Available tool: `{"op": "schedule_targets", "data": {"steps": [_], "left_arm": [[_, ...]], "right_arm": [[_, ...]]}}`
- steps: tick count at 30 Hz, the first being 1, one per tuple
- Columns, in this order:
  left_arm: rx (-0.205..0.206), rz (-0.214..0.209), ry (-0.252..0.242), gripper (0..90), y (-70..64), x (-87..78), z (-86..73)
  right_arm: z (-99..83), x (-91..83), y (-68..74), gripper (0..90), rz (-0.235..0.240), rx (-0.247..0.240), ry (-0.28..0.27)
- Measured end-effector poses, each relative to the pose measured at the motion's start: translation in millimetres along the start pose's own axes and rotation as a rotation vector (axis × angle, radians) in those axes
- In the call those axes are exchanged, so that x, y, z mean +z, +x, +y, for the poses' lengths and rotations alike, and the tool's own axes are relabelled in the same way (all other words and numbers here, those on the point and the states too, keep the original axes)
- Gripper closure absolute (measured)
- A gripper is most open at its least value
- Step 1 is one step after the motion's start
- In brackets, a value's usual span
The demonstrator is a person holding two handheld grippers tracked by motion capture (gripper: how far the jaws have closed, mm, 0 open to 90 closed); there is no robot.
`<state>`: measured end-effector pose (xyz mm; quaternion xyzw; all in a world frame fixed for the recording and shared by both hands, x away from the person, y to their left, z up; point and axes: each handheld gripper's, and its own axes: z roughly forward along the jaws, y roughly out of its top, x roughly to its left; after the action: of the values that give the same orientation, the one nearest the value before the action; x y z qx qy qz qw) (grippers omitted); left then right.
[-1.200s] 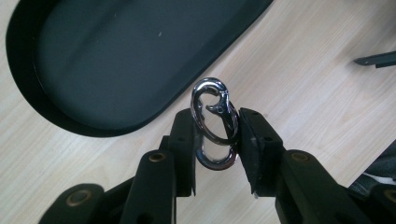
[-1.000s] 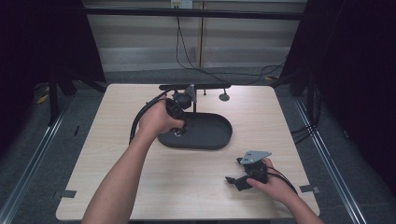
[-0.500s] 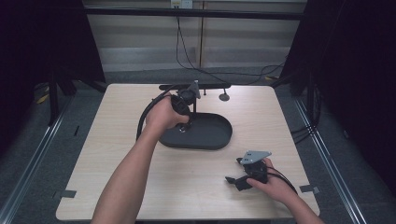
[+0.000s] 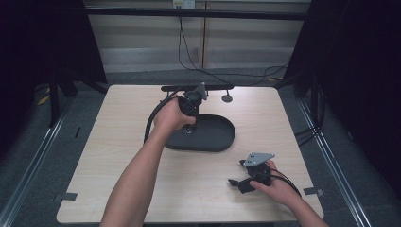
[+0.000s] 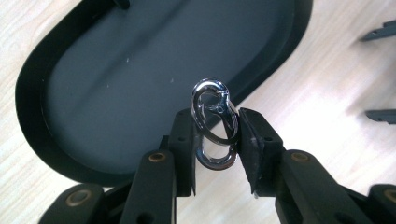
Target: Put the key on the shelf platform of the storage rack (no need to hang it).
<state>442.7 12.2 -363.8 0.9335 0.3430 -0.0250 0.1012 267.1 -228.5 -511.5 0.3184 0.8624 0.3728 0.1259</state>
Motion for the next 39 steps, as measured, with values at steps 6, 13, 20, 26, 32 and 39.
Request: {"op": "schedule_targets", "data": {"steps": [6, 13, 20, 26, 32, 39], "left_arm": [[-0.004, 0.003, 0.002, 68.0, 0.1, 10.2, 5.6], [-0.013, -0.007, -0.003, 68.0, 4.6, 22.7, 6.1], [-0.010, -0.002, 0.007, 68.0, 6.8, 36.8, 5.0], [-0.022, -0.002, 0.011, 67.9, 7.3, 47.4, 4.3], [-0.019, 0.000, 0.014, 68.0, 7.8, 60.2, 5.4], [-0.010, 0.021, 0.015, 67.9, 8.2, 70.5, 7.0]], "right_arm": [[0.0, 0.0, 0.0, 12.0, -0.001, 0.000, 0.000], [0.0, 0.0, 0.0, 12.0, 0.000, 0.000, 0.000], [0.0, 0.0, -0.1, 12.0, -0.001, -0.002, -0.001], [0.0, 0.0, -0.2, 12.0, -0.001, -0.002, -0.001], [0.0, 0.0, -0.2, 12.0, -0.002, -0.003, -0.001], [0.0, 0.0, -0.1, 12.0, 0.000, -0.001, -0.001]]}}
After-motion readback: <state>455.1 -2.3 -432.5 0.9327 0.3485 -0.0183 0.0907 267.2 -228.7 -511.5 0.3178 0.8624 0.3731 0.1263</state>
